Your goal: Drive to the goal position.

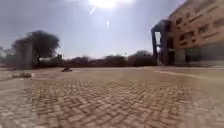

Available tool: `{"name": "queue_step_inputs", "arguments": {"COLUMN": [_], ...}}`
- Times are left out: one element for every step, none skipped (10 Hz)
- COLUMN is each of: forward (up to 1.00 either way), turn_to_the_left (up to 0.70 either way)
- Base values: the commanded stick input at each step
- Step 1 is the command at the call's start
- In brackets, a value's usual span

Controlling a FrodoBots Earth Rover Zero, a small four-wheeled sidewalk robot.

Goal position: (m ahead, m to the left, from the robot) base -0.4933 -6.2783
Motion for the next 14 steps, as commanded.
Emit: {"name": "queue_step_inputs", "arguments": {"forward": [0.70, 0.70, 0.70, 0.70, 0.70, 0.70, 0.70, 0.70, 0.70, 0.70, 0.70, 0.70, 0.70, 0.70], "turn_to_the_left": [-0.27, -0.27, -0.27, -0.27, -0.27, -0.27, -0.27, -0.27, -0.27, -0.27, -0.27, -0.27, -0.27, -0.27]}}
